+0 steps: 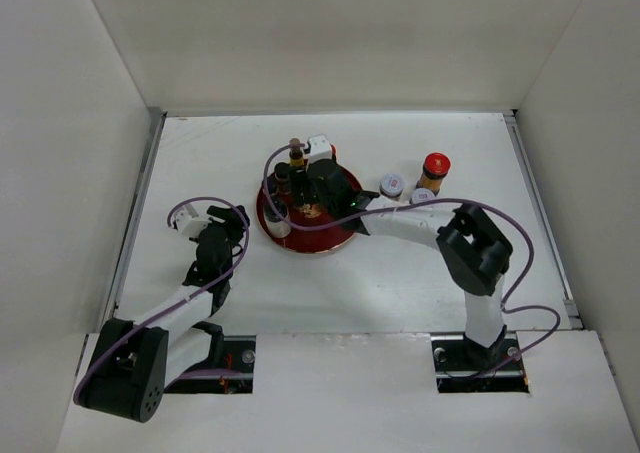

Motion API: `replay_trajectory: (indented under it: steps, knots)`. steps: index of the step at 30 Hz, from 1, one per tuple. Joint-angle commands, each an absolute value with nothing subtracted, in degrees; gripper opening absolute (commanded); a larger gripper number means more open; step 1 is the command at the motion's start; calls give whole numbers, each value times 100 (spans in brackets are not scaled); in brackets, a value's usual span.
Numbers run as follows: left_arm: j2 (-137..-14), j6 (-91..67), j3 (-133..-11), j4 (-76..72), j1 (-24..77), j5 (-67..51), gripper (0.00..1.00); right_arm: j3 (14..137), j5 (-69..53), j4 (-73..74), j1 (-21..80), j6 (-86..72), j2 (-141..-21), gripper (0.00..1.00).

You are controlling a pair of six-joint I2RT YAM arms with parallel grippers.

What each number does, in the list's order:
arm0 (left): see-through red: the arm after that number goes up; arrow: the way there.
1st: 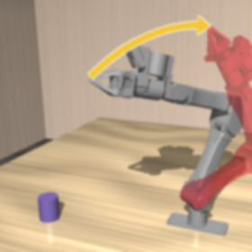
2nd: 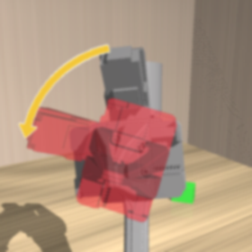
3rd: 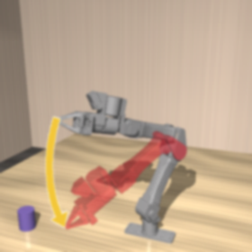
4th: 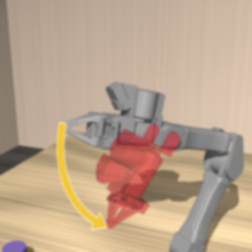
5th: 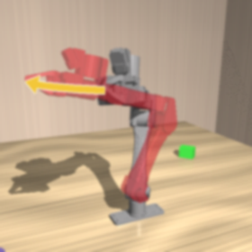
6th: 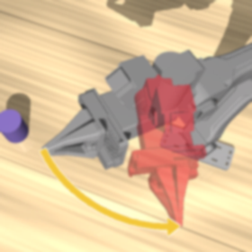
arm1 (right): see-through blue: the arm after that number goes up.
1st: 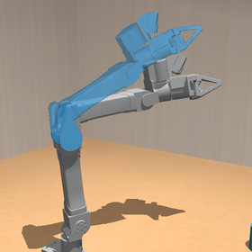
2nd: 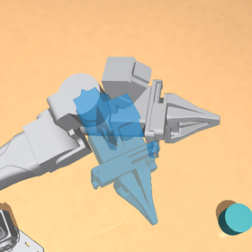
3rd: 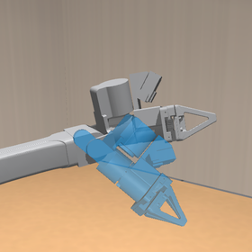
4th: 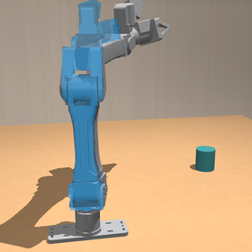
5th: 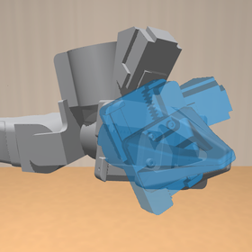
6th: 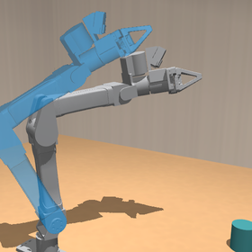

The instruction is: Organize the condiment bottles

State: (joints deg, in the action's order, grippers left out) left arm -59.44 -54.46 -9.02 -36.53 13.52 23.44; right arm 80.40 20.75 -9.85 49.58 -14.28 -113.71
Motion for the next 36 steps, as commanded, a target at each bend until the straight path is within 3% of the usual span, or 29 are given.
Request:
replay_trajectory:
  steps: [1, 12, 16, 27, 33, 36]
  knots:
    - [-5801, -5458, -941, -3911, 1340, 2338, 56, 7814, 2145, -1301, 5005, -1529, -10504, 78]
    - [-5669, -5484, -940, -3876, 1331, 2206, 56, 5740, 2618, -1451, 3864, -1679, -8904, 76]
    - [-5625, -5458, -949, -3876, 1358, 2232, 56, 5783, 2865, -854, 3406, -1573, -9070, 84]
    - [-5897, -5502, -975, -3929, 1375, 2206, 56, 6091, 3164, -343, 3107, -1608, -9615, 86]
    - [-5941, -5502, -984, -3937, 1393, 2198, 56, 6064, 3147, -307, 3116, -1723, -9764, 76]
    - [-5854, -5493, -976, -3938, 1384, 2188, 56, 6082, 3208, -544, 3107, -1740, -9835, 66]
